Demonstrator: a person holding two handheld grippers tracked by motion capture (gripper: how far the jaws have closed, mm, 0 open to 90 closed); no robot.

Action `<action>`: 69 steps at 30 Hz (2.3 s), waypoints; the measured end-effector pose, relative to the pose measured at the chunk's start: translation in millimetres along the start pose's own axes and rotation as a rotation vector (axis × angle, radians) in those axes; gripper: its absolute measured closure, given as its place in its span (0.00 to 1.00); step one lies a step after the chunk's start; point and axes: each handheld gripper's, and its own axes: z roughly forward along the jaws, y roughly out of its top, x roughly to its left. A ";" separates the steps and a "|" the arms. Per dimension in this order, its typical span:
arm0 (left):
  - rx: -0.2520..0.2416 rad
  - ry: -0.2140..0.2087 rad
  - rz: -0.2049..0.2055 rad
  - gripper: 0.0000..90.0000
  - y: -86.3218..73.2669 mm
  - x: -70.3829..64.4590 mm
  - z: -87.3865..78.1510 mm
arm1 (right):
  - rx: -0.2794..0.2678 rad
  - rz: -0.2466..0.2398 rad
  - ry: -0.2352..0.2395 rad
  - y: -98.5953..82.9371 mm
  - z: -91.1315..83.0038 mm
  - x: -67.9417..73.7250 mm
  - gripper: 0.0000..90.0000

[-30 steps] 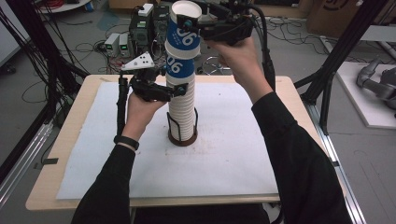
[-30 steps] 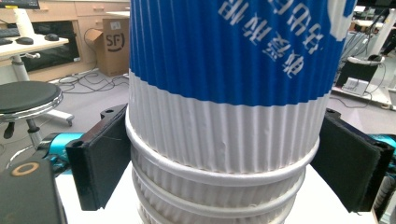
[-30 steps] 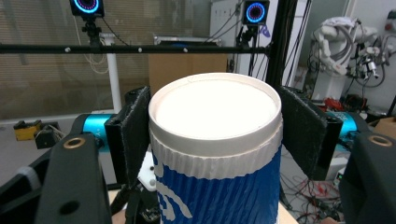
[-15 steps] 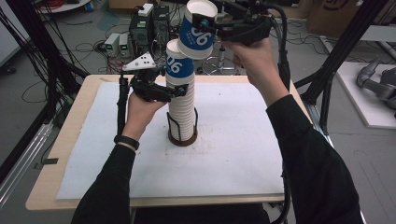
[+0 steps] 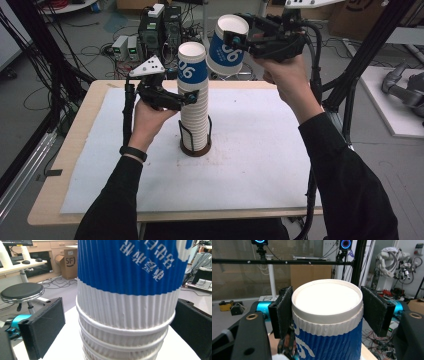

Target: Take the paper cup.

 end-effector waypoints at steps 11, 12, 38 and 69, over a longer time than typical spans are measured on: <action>0.000 0.032 0.018 0.02 -4.5 -4.8 -14.5 | 0.015 0.019 -0.005 -26.2 -18.8 -1.3 0.34; 0.002 0.035 0.023 0.02 -5.2 -5.3 -15.6 | 0.015 0.019 -0.005 -26.2 -18.8 -1.3 0.34; -0.012 0.022 0.049 0.02 -31.6 -40.9 -49.2 | 0.064 0.063 -0.004 -98.9 -46.0 9.4 0.34; 0.029 -0.130 0.024 0.02 -72.5 -71.8 -29.1 | 0.115 0.102 -0.021 -181.4 -60.6 33.0 0.34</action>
